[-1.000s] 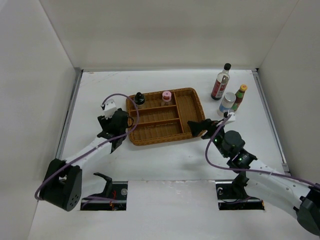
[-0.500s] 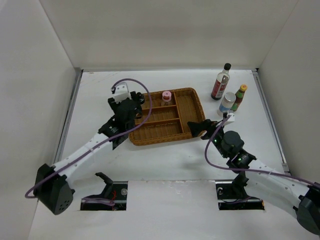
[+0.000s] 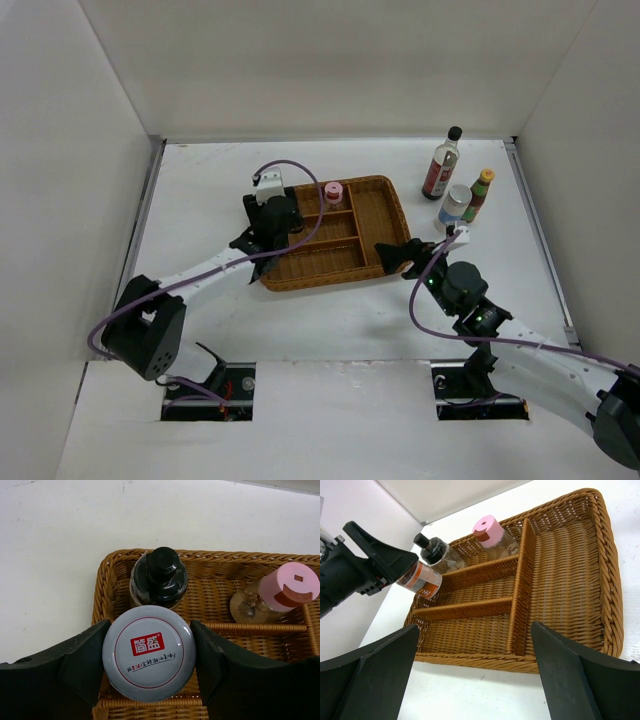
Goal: Organize the condiment bottles
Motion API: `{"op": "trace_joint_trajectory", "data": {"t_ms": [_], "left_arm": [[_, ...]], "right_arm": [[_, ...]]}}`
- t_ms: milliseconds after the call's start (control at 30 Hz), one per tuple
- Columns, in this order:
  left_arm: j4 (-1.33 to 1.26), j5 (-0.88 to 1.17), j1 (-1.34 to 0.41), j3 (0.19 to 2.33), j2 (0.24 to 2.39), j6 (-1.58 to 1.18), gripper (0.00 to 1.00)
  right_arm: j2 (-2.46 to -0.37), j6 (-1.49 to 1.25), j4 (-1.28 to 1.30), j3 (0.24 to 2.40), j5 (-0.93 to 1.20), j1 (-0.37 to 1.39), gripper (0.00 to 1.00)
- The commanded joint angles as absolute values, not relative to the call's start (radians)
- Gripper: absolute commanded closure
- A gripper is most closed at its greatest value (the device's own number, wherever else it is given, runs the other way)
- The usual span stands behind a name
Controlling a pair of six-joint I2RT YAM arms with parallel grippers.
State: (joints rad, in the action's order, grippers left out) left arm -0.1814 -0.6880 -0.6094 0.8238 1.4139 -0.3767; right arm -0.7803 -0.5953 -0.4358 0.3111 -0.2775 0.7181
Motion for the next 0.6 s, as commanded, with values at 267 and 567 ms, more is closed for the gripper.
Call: {"op": "trace_joint_trajectory", "data": {"t_ms": [267, 567], "left_arm": [[-0.368, -0.678, -0.624, 0.726, 1.465, -0.403, 0.6], [-0.385, -0.649, -0.65, 0.722, 1.494, -0.431, 0.07]], "right_arm": [[-0.816, -0.592, -0.512, 0.316, -0.317, 0.713, 0.0], [-0.81, -0.58, -0.47, 0.359, -0.347, 0.706, 0.16]]}}
